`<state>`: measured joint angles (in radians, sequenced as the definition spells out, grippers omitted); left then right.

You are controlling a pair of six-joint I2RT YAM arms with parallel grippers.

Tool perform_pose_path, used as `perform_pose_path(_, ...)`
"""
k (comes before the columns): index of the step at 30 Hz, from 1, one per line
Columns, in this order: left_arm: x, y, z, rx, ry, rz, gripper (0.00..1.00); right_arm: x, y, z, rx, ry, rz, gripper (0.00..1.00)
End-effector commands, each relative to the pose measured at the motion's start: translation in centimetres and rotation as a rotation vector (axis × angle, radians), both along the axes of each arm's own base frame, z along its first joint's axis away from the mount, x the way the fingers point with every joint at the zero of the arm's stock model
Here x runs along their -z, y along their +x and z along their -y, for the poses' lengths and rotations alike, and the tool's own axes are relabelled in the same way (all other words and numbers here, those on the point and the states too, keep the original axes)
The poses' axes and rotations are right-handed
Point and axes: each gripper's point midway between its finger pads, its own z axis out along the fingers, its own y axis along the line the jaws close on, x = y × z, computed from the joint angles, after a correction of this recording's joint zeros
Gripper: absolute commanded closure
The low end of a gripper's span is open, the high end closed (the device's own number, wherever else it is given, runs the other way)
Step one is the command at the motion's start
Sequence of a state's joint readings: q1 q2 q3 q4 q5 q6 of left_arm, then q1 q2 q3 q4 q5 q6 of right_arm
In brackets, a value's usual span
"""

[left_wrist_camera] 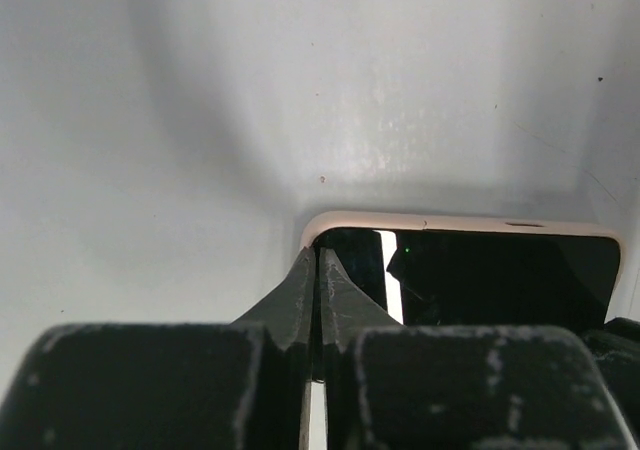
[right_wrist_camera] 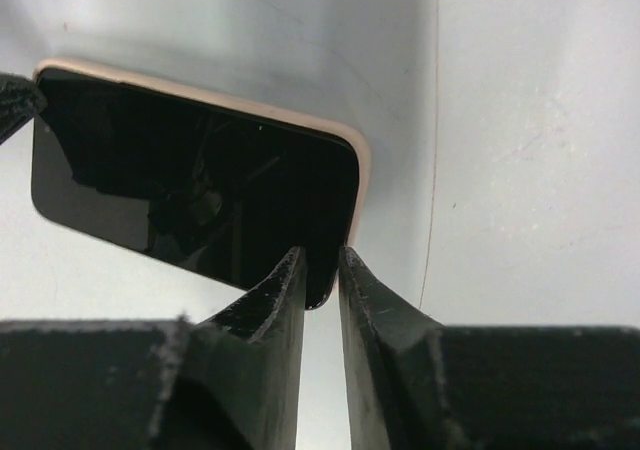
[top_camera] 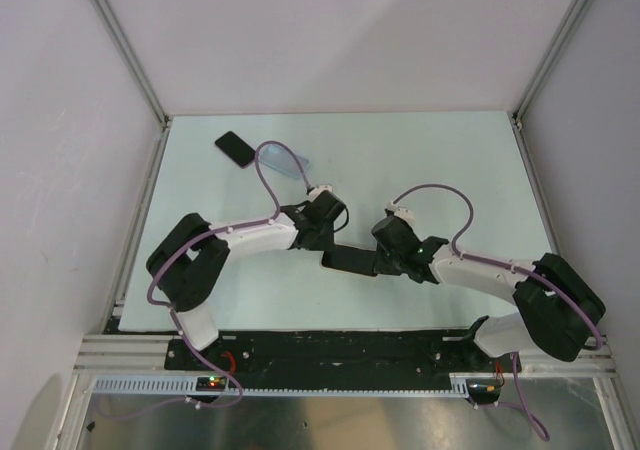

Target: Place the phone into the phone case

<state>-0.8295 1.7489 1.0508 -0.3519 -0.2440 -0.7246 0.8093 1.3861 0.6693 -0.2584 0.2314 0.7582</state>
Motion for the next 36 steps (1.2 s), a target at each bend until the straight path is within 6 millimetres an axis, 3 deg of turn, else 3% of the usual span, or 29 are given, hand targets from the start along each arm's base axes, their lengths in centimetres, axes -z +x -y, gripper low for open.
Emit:
perform_pose_path(1, -2.1, -0.8, 1.8, 0.053, -0.078, -0.057, 0.94, -2.5, -0.6, -1.3, -0.063, 0.099, -0.024, 0.73)
perform_pose_path(4, -4.0, -0.2, 1.5, 0.045, -0.083, -0.033, 0.89, -5.8, 2.7, -0.6, -0.045, 0.126, 0.096, 0.67)
perform_pose_path(8, -5.5, -1.0, 0.3, 0.02, -0.1, -0.016, 0.81, -8.2, 6.2, 0.0, -0.047, 0.141, 0.18, 0.64)
perform_pose_path(12, -5.6, -3.2, -1.0, -0.03, -0.136, -0.036, 0.74, -7.5, 8.7, -0.1, -0.074, 0.122, 0.169, 0.65)
perform_pose_path(16, -5.0, -5.7, -0.8, -0.061, -0.165, -0.058, 0.71, -4.5, 9.6, -1.2, -0.126, 0.109, 0.088, 0.76)
perform_pose_path(21, -3.3, -8.0, 0.5, -0.114, -0.245, -0.102, 0.6, -1.8, 9.7, -1.7, -0.153, 0.085, 0.016, 0.85)
perform_pose_path(28, -2.7, -7.3, 1.3, -0.201, -0.33, -0.081, 0.51, 1.7, 8.0, -1.6, -0.174, 0.035, -0.085, 0.9)
perform_pose_path(36, -1.9, -5.7, 0.3, -0.274, -0.322, -0.065, 0.44, 4.2, 2.4, -0.9, -0.154, 0.023, -0.181, 0.93)
